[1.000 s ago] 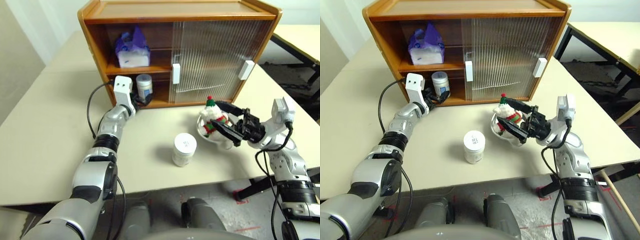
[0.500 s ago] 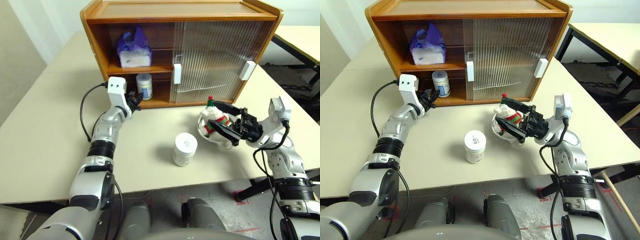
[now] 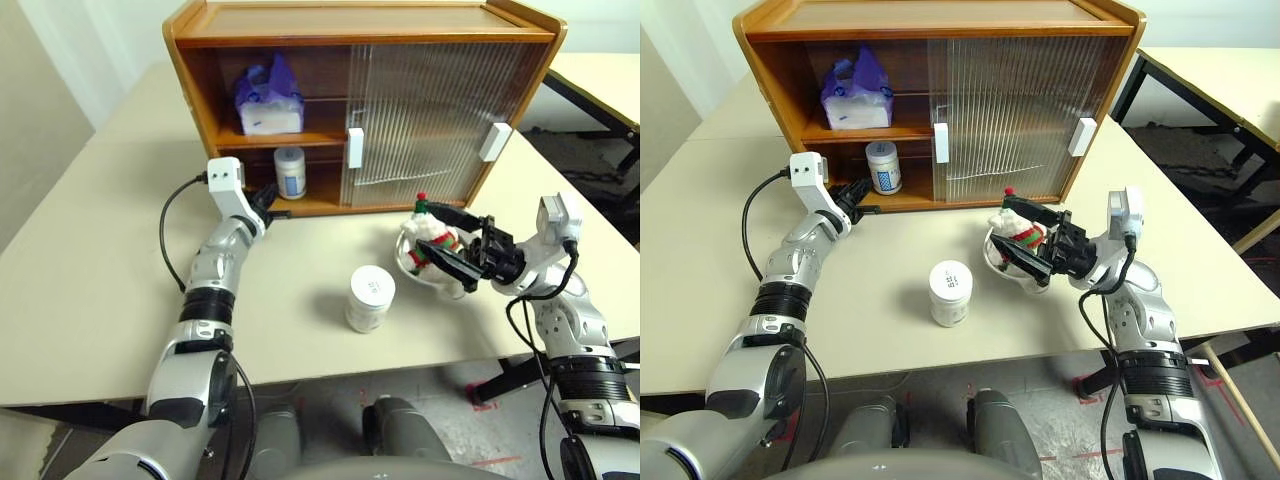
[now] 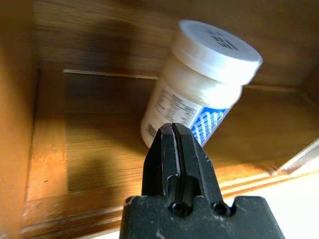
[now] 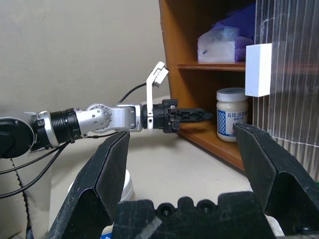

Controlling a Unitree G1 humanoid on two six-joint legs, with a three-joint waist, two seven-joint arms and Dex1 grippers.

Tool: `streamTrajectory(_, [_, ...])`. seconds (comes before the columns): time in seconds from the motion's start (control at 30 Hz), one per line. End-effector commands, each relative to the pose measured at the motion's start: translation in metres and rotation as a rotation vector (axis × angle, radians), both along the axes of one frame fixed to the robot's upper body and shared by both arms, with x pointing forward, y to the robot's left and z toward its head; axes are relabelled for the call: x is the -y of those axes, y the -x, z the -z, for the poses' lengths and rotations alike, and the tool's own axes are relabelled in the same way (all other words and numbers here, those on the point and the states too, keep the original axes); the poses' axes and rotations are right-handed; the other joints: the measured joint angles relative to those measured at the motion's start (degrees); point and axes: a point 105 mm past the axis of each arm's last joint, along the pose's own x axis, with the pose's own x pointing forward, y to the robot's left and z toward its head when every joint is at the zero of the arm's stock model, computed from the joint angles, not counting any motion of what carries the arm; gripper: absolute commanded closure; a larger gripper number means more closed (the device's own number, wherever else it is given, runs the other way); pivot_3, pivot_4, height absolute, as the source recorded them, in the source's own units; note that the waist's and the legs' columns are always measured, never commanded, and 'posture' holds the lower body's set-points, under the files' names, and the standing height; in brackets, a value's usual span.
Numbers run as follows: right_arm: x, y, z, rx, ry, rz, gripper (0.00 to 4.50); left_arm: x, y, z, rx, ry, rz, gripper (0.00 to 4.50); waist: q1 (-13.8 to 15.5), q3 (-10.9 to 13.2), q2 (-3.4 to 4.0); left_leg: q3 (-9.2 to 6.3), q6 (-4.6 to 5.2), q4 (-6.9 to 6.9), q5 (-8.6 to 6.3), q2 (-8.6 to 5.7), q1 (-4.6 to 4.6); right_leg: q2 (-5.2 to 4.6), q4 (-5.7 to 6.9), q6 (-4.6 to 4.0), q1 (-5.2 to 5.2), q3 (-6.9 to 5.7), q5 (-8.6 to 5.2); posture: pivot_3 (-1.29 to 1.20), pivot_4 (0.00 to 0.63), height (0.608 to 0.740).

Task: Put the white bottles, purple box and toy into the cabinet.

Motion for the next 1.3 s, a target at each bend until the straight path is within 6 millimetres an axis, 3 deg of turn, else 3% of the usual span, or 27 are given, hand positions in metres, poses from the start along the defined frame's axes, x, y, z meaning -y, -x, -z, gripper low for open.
streamTrajectory(0.03, [-0.001, -0.002, 0.001, 0.0, 0.005, -0.004, 0.0, 0.003, -0.008, -0.007, 0.017, 0.04, -0.023, 4.45, 0.4, 0.0, -0.01, 0.0, 0.0, 0.0, 0.0, -0.01, 0.0, 0.0, 0.0, 0.01, 0.0, 0.0, 0.0, 0.11, 0.0, 0.74])
streamTrajectory(0.3, [-0.002, 0.0, 0.002, 0.003, 0.001, 0.004, 0.0, 0.019, -0.017, -0.009, 0.007, 0.146, -0.018, 4.45, 1.0, -0.1, -0.09, 0.0, -0.01, 0.0, 0.0, -0.08, -0.02, -0.03, -0.07, 0.04, 0.03, -0.01, 0.01, 0.08, 0.0, 0.74])
streamTrajectory(0.43, [-0.001, 0.001, 0.002, 0.007, 0.002, 0.009, 0.0, 0.038, -0.021, -0.016, -0.004, 0.316, -0.005, 4.45, 1.5, -0.1, -0.1, 0.0, -0.03, 0.03, 0.02, -0.1, -0.04, -0.03, -0.08, 0.11, 0.03, -0.02, 0.03, 0.07, 0.0, 0.74])
streamTrajectory(0.67, [0.001, 0.002, 0.003, 0.005, 0.008, 0.014, 0.0, 0.049, -0.022, -0.029, 0.01, 0.574, -0.048, 4.45, 1.4, -0.1, -0.13, 0.01, -0.02, 0.04, 0.04, -0.18, -0.04, -0.02, -0.14, 0.16, 0.06, 0.01, 0.08, 0.08, 0.0, 0.74])
streamTrajectory(0.87, [-0.001, 0.001, 0.004, 0.001, 0.014, 0.003, 0.0, 0.05, -0.018, -0.021, -0.001, 0.635, -0.085, 4.45, 0.1, -0.1, -0.13, -0.06, -0.01, 0.04, 0.05, -0.19, -0.04, 0.02, -0.17, 0.2, 0.05, 0.12, 0.05, 0.08, 0.0, 0.74])
streamTrajectory(1.3, [0.003, 0.001, 0.006, -0.003, 0.022, 0.011, 0.0, 0.041, -0.01, -0.01, -0.021, 0.659, -0.124, 4.45, 0.3, -0.1, -0.15, -0.06, -0.01, 0.04, 0.05, -0.22, -0.03, 0.02, -0.17, 0.22, 0.05, 0.14, 0.05, 0.08, 0.0, 0.74])
